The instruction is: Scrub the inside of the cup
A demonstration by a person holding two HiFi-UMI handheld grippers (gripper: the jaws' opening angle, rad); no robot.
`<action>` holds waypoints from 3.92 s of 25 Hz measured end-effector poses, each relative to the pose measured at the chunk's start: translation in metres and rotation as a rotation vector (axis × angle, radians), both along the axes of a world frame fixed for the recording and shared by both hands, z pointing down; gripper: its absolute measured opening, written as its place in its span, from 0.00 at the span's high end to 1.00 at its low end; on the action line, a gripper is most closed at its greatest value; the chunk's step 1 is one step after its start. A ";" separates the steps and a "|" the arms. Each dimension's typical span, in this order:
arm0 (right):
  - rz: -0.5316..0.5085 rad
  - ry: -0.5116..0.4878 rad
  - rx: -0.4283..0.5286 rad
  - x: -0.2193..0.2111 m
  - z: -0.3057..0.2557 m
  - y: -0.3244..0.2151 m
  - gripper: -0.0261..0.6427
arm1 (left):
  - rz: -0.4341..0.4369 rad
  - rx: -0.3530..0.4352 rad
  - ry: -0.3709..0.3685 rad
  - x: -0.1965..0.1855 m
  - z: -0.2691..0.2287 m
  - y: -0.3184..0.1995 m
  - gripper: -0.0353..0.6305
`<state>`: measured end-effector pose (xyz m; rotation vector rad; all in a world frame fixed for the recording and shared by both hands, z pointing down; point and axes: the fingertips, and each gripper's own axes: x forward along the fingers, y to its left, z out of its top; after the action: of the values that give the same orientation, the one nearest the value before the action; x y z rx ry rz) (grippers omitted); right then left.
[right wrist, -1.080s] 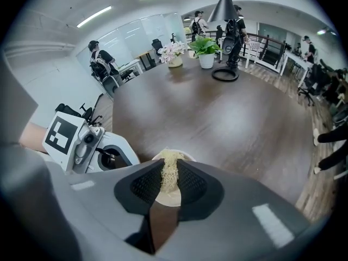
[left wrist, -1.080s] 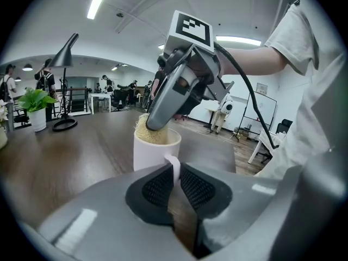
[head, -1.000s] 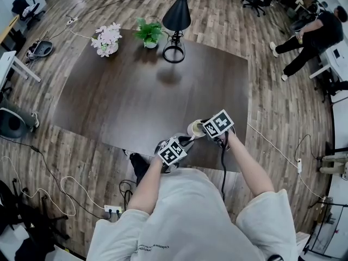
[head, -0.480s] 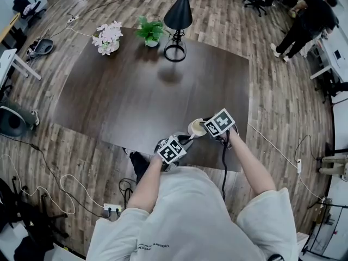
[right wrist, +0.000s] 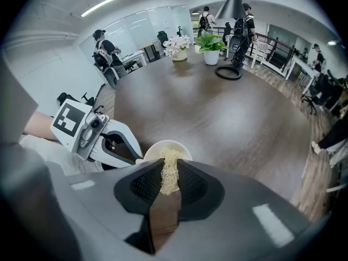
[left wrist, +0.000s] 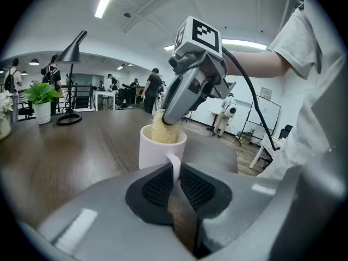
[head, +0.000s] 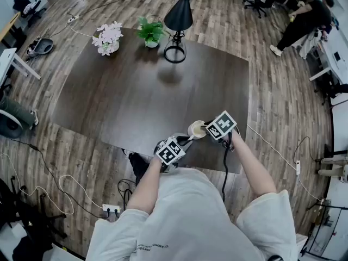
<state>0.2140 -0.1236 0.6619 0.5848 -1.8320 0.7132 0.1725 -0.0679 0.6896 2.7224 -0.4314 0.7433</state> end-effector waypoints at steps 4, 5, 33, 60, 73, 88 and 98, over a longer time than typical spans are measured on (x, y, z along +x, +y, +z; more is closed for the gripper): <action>-0.012 0.003 -0.021 -0.001 0.004 0.005 0.82 | 0.000 0.009 0.010 0.000 0.003 -0.001 0.88; -0.016 0.004 -0.027 -0.002 0.005 0.007 0.82 | -0.002 0.016 0.014 0.000 0.002 -0.002 0.88; -0.032 -0.019 -0.127 -0.019 0.024 0.016 0.82 | -0.027 0.051 -0.031 0.001 0.003 -0.007 0.88; -0.061 0.122 0.134 -0.016 0.020 -0.020 0.82 | -0.026 0.013 0.018 0.005 0.000 -0.013 0.88; -0.114 0.121 -0.138 -0.016 0.027 0.006 0.82 | -0.048 0.015 0.004 0.002 0.005 -0.014 0.88; 0.151 -0.165 -0.115 -0.026 0.021 -0.002 0.83 | -0.065 0.016 0.001 0.002 0.003 -0.016 0.88; 0.154 -0.249 -0.034 -0.027 -0.013 -0.003 0.83 | -0.102 -0.015 -0.010 0.000 0.006 -0.018 0.88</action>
<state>0.1870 -0.1269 0.6488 0.6424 -2.0141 0.9540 0.1720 -0.0857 0.6959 2.6611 -0.5600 0.7298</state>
